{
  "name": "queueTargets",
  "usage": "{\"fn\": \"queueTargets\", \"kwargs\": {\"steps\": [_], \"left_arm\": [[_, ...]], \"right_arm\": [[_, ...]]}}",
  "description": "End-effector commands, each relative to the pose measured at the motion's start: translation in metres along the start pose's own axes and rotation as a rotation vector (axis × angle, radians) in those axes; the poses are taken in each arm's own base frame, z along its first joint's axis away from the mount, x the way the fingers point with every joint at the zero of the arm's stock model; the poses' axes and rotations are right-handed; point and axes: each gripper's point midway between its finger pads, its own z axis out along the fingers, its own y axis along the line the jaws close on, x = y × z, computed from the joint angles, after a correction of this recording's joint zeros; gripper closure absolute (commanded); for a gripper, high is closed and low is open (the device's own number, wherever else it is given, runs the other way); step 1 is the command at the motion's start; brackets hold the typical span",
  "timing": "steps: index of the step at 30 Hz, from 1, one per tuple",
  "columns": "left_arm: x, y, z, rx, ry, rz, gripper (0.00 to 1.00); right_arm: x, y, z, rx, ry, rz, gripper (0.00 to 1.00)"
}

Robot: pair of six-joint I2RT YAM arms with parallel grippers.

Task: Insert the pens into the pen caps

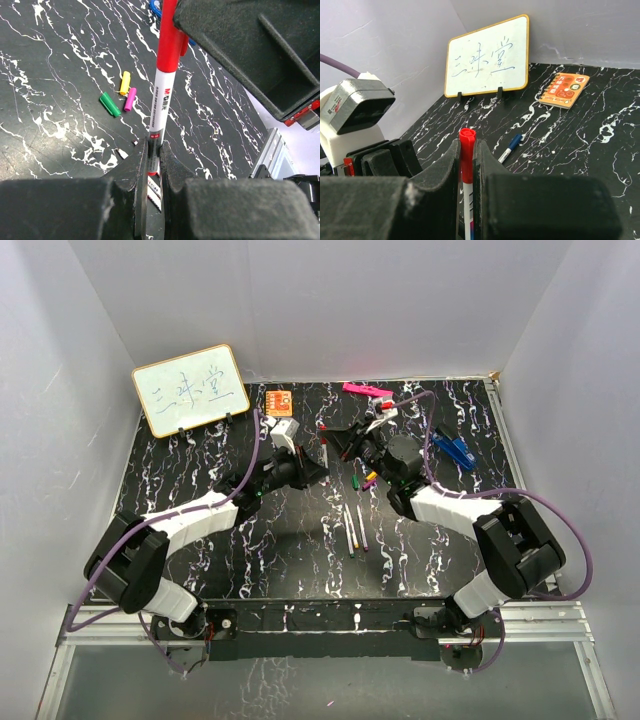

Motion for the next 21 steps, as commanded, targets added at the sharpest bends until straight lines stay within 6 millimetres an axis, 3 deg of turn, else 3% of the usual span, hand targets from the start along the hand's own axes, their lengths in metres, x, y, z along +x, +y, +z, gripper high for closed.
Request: {"fn": "queueTargets", "kwargs": {"steps": [1, 8, 13, 17, 21], "left_arm": [[-0.154, -0.027, -0.027, 0.031, -0.525, 0.087, 1.00], [-0.170, -0.031, -0.038, 0.050, -0.575, 0.086, 1.00], [-0.171, -0.030, -0.038, 0.053, -0.568, 0.088, 1.00], [-0.159, -0.030, -0.033, 0.067, -0.513, 0.083, 1.00], [-0.135, -0.026, -0.025, 0.071, -0.416, 0.072, 1.00]], "right_arm": [[0.114, -0.007, -0.034, 0.030, 0.390, 0.044, 1.00], [0.133, -0.016, -0.037, 0.082, 0.441, 0.009, 1.00], [0.136, -0.017, -0.036, 0.094, 0.448, 0.000, 1.00], [0.124, -0.018, -0.026, 0.116, 0.409, -0.013, 1.00], [0.097, -0.018, -0.001, 0.137, 0.341, -0.037, 1.00]]}}
